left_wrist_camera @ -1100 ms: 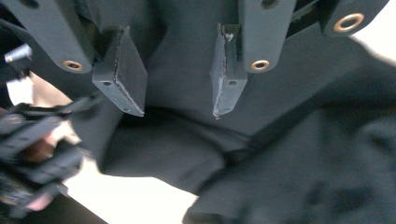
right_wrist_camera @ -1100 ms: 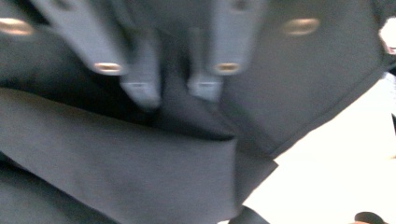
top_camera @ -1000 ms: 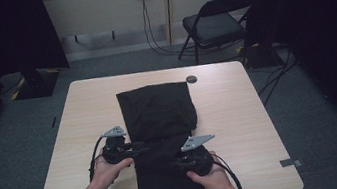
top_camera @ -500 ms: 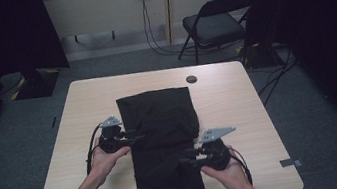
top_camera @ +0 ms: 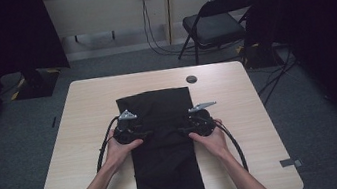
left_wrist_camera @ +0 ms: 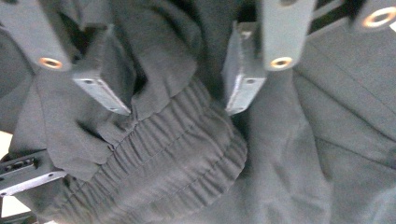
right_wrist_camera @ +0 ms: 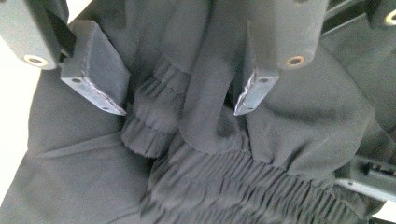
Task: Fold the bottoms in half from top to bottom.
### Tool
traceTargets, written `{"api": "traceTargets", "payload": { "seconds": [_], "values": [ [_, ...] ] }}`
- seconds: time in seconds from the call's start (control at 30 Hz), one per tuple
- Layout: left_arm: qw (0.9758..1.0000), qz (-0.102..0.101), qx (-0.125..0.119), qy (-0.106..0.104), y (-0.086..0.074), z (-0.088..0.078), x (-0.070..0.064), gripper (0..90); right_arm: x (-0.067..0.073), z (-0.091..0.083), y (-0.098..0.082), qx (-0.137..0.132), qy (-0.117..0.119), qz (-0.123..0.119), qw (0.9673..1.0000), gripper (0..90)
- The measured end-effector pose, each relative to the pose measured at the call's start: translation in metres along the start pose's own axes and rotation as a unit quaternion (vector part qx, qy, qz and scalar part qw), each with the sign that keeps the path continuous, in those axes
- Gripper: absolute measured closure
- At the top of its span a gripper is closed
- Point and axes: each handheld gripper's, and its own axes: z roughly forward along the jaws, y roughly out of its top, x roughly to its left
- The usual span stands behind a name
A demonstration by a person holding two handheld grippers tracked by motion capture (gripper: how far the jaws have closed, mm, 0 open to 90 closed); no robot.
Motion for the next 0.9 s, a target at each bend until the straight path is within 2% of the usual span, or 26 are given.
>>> {"api": "traceTargets", "payload": {
  "seconds": [0.03, 0.17, 0.2, 0.33, 0.37, 0.43, 0.5, 0.57, 0.63, 0.67, 0.7, 0.73, 0.83, 0.9],
  "values": [
    [1.0, 0.0, -0.003, -0.002, 0.0, 0.0, 0.0, 58.5, 0.0, -0.001, -0.001, -0.009, 0.001, 0.004, 1.0, 53.2],
    [0.9996, 0.011, -0.025, -0.001, 0.009, -0.009, -0.006, 76.2, 0.008, -0.009, 0.005, -0.034, -0.011, -0.01, 0.9993, 71.1],
    [0.9994, 0.011, -0.032, -0.003, 0.015, -0.013, -0.007, 77.0, 0.009, -0.011, 0.008, -0.04, -0.008, -0.012, 0.9991, 73.0],
    [0.9971, 0.037, -0.065, -0.015, 0.042, -0.042, -0.02, 78.1, 0.015, -0.033, 0.027, -0.062, 0.002, -0.014, 0.998, 74.8],
    [0.9958, 0.044, -0.078, -0.02, 0.048, -0.051, -0.022, 78.1, 0.015, -0.04, 0.032, -0.072, 0.006, -0.015, 0.9973, 74.9],
    [0.9934, 0.04, -0.102, -0.034, 0.058, -0.069, -0.026, 78.2, 0.017, -0.057, 0.042, -0.097, 0.02, -0.009, 0.9951, 75.2],
    [0.9902, 0.048, -0.123, -0.045, 0.064, -0.085, -0.033, 78.2, 0.02, -0.074, 0.051, -0.116, 0.028, -0.014, 0.9927, 75.6],
    [0.9872, 0.046, -0.14, -0.06, 0.067, -0.102, -0.041, 78.2, 0.026, -0.092, 0.058, -0.131, 0.041, -0.022, 0.9902, 75.9],
    [0.9832, 0.054, -0.157, -0.076, 0.066, -0.119, -0.052, 78.1, 0.035, -0.111, 0.063, -0.142, 0.051, -0.032, 0.988, 76.2],
    [0.981, 0.051, -0.164, -0.089, 0.063, -0.129, -0.058, 78.1, 0.04, -0.12, 0.063, -0.147, 0.058, -0.036, 0.9868, 76.2],
    [0.9797, 0.047, -0.167, -0.1, 0.059, -0.136, -0.064, 78.0, 0.046, -0.131, 0.062, -0.148, 0.064, -0.045, 0.9859, 76.1],
    [0.9788, 0.054, -0.165, -0.108, 0.054, -0.142, -0.07, 78.0, 0.052, -0.14, 0.059, -0.151, 0.068, -0.051, 0.9848, 76.1],
    [0.9792, 0.055, -0.147, -0.129, 0.031, -0.15, -0.084, 77.5, 0.066, -0.156, 0.043, -0.144, 0.088, -0.062, 0.9837, 76.1],
    [0.9825, 0.046, -0.12, -0.135, 0.012, -0.145, -0.089, 77.3, 0.072, -0.157, 0.026, -0.119, 0.1, -0.067, 0.9857, 75.9]
  ]
}}
